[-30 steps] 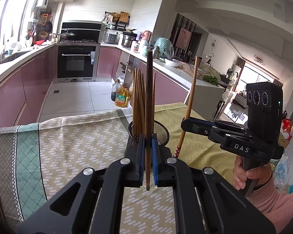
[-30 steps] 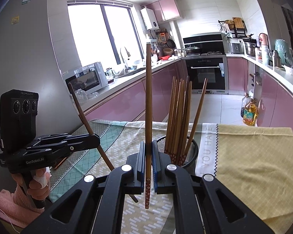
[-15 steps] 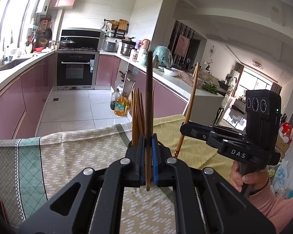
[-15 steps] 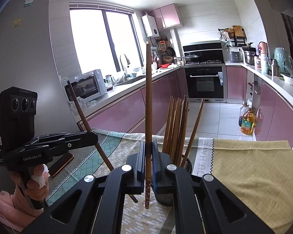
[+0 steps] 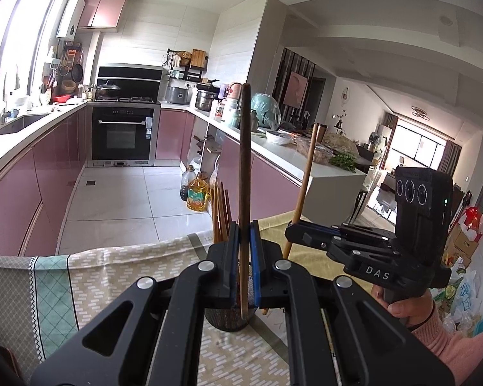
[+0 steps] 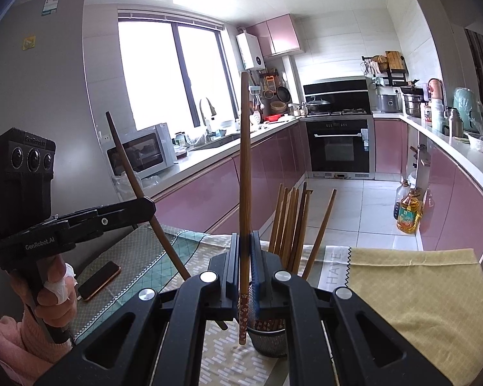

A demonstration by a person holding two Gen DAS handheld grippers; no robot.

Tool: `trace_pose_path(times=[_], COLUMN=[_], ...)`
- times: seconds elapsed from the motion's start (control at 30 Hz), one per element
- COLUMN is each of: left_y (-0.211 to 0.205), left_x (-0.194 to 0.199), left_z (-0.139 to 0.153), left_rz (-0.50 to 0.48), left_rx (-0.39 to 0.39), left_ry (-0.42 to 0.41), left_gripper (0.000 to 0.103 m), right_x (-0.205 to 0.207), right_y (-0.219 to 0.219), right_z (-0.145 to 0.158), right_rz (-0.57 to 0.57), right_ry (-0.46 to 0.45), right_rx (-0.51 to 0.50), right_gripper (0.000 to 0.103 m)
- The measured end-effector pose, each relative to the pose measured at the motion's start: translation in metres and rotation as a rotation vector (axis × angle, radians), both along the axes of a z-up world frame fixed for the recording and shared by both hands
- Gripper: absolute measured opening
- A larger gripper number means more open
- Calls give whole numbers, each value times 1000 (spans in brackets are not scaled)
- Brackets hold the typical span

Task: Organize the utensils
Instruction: 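Lower both held chopsticks down into the mesh cup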

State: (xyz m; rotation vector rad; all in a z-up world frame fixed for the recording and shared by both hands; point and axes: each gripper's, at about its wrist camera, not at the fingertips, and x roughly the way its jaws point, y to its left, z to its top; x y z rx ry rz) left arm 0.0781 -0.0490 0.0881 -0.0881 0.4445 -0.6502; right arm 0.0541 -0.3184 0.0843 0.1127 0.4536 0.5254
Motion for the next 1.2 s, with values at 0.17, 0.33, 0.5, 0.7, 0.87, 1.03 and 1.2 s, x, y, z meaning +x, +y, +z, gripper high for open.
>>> trace_pose_path(times=[0.17, 0.33, 0.5, 0.7, 0.87, 1.03, 1.2], left_y=[-1, -6, -13, -22, -29, -37, -39], left_x=[0, 3, 6, 10, 11, 13, 12], left_z=[5, 3, -4, -6, -11, -15, -17], left_rz=[-2, 6, 17, 31, 38, 37, 30], left_rx=[-7, 1, 12, 36, 57, 80, 89], left_ry=[-17, -18, -1, 5, 11, 25, 39], left_gripper=[7, 7, 7, 7, 7, 7, 7], right_x=[2, 7, 11, 18, 23, 28, 30], right_y=[0, 2, 3, 3, 5, 7, 8], right_z=[2, 2, 0, -3, -7, -13, -18], right_rz=[-2, -10, -22, -41, -53, -56, -59], right_ry=[-10, -9, -5, 5, 14, 38, 56], right_rx=[-3, -8, -14, -13, -17, -21, -24], right_gripper=[6, 6, 6, 6, 6, 6, 6])
